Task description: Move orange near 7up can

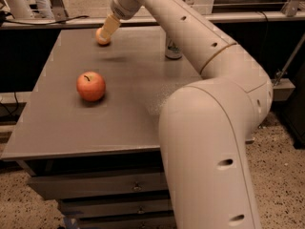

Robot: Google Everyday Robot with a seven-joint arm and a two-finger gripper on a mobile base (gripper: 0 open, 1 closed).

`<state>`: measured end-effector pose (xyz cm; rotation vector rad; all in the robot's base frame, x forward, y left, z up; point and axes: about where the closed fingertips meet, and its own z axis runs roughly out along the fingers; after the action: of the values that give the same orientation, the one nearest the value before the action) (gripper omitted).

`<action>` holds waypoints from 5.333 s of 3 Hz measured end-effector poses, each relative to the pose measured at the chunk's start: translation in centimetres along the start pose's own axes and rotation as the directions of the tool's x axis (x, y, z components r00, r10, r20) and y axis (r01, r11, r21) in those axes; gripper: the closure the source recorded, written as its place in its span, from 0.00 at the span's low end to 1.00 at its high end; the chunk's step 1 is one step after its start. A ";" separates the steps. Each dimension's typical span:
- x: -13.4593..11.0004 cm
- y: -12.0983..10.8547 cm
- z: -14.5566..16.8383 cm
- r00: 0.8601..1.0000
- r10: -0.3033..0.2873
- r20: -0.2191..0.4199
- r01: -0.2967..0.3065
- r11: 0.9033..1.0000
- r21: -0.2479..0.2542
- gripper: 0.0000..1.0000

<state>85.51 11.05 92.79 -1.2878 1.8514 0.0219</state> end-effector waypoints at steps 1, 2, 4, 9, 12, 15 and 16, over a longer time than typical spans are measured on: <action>-0.1 1.1 3.0 0.996 0.077 0.037 -0.076 0.997 -0.029 0.00; -0.9 2.5 5.3 0.991 0.121 0.064 -0.116 0.991 -0.073 0.00; -1.4 5.6 8.4 0.979 0.197 0.060 -0.184 0.967 -0.175 0.00; -0.7 4.0 -0.1 0.973 0.177 0.146 -0.161 0.980 -0.117 1.00; 8.7 7.9 -17.5 0.990 0.098 0.103 -0.095 0.995 -0.039 1.00; 18.7 6.2 -19.7 0.971 0.232 0.063 -0.236 0.970 0.064 1.00; 19.1 3.8 -18.8 0.961 0.256 0.103 -0.267 0.958 0.106 1.00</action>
Offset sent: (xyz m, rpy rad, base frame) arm 0.0243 0.0658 -0.0438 0.2045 0.1110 0.0112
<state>68.89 -10.22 90.76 -0.9387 1.9045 0.1073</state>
